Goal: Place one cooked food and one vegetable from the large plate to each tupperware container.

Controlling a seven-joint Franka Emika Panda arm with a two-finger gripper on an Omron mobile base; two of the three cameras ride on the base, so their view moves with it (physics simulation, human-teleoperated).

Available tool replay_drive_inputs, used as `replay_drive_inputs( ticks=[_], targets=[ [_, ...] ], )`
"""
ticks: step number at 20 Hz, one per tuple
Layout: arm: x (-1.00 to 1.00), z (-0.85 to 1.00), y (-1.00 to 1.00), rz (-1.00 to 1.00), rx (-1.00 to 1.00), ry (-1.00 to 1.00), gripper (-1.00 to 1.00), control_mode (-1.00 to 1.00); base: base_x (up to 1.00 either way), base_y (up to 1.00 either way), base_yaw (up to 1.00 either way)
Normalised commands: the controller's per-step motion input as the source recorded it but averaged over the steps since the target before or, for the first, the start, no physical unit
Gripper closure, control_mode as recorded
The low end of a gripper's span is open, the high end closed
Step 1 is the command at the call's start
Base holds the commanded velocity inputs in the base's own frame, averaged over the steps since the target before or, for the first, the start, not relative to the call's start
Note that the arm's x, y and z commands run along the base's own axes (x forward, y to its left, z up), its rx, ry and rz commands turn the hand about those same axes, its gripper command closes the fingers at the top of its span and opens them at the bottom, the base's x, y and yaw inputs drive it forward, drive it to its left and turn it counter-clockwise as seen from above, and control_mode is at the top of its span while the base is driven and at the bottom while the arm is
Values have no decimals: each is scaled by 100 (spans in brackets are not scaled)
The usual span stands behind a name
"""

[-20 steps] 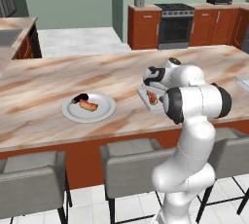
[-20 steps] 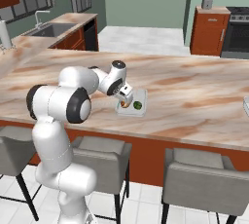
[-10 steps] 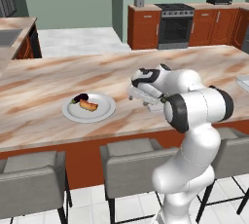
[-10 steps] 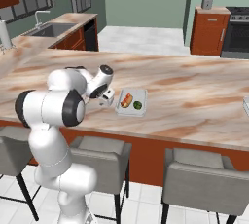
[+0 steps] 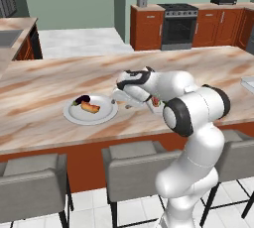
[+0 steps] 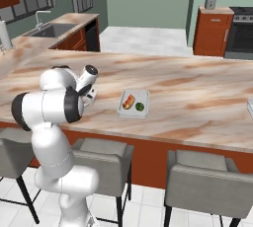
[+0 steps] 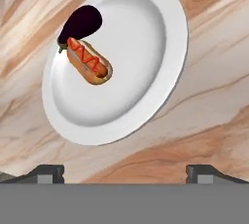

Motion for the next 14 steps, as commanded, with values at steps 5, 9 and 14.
replay_drive_inputs(
  ticks=[5, 9, 14],
  targets=[
    [-11, 45, 80, 5, -22, -14, -100, -100, 0, 0, 0],
    [-2, 7, 87, -1, -23, -16, -100, -100, 0, 0, 0],
    [8, 0, 42, 6, -12, -5, -100, -100, 0, 0, 0]
  ],
)
